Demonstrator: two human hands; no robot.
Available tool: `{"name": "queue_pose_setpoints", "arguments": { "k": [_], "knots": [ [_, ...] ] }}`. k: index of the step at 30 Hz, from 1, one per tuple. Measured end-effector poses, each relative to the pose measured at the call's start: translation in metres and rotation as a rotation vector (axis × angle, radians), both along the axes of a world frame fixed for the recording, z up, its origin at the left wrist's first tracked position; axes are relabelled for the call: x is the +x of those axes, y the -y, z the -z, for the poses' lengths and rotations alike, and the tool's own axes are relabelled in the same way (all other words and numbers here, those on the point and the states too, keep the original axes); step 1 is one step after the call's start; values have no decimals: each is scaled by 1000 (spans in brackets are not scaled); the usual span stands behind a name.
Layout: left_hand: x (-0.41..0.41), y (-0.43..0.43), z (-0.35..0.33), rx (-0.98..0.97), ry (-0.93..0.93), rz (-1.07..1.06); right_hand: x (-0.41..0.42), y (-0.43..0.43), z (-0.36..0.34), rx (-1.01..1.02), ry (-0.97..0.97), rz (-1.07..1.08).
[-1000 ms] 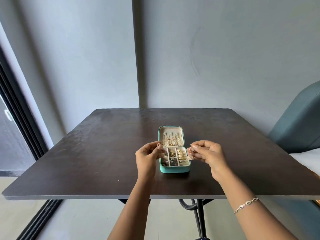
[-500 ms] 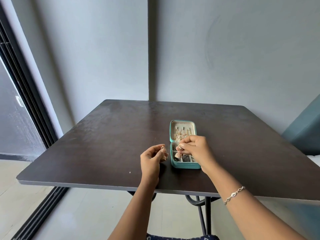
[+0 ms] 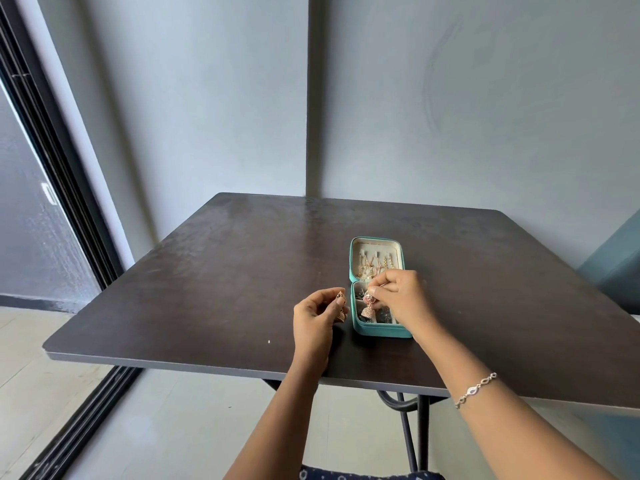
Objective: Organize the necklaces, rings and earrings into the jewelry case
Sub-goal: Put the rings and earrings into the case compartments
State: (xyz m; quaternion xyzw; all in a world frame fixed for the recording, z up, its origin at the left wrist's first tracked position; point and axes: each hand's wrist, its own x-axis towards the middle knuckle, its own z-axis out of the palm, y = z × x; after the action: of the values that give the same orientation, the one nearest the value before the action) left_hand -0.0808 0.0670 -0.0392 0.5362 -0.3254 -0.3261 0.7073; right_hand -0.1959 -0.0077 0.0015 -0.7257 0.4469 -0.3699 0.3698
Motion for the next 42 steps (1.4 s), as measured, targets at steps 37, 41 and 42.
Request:
{"name": "queue_pose_setpoints", "arguments": {
  "k": [37, 41, 42],
  "knots": [
    [-2, 0, -1, -2, 109, 31, 12, 45, 1, -201, -344, -157],
    [-2, 0, -1, -1, 113, 33, 13, 44, 0, -232, -372, -147],
    [-2, 0, -2, 2, 112, 34, 14, 44, 0, -241, -364, -130]
  ]
}}
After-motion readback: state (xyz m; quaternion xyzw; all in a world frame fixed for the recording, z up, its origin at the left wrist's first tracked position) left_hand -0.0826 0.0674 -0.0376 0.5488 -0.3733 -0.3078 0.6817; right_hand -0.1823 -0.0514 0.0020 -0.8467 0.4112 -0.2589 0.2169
